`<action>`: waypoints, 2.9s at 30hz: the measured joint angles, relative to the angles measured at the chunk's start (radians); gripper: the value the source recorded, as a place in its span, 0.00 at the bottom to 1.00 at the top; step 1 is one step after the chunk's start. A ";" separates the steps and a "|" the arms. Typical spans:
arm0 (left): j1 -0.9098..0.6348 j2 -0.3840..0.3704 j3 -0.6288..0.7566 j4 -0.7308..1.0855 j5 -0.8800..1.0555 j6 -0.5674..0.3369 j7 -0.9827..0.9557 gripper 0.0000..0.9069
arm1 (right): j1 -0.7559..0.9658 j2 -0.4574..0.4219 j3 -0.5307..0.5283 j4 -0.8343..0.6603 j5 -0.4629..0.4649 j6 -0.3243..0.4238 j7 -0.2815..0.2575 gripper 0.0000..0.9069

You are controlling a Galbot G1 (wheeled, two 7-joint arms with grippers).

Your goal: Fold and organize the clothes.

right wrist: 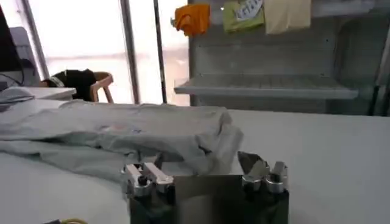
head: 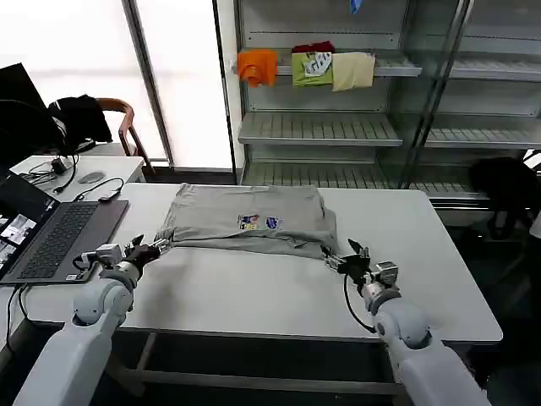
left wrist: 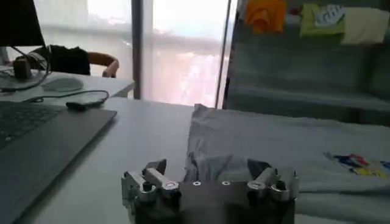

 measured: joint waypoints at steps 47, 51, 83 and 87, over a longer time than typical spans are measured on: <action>-0.005 0.030 0.032 0.032 -0.004 -0.021 0.068 0.00 | 0.030 -0.005 -0.053 0.009 -0.055 -0.113 0.017 0.00; 0.012 0.043 0.031 0.012 -0.009 -0.017 0.058 0.00 | 0.022 -0.016 -0.050 0.028 -0.046 -0.122 0.027 0.00; 0.302 0.151 -0.027 -0.339 -0.041 0.029 -0.111 0.00 | -0.273 -0.208 0.057 0.357 0.033 -0.177 0.050 0.00; 0.390 0.159 -0.053 -0.425 -0.036 0.043 -0.157 0.00 | -0.325 -0.233 0.075 0.406 0.037 -0.176 0.046 0.00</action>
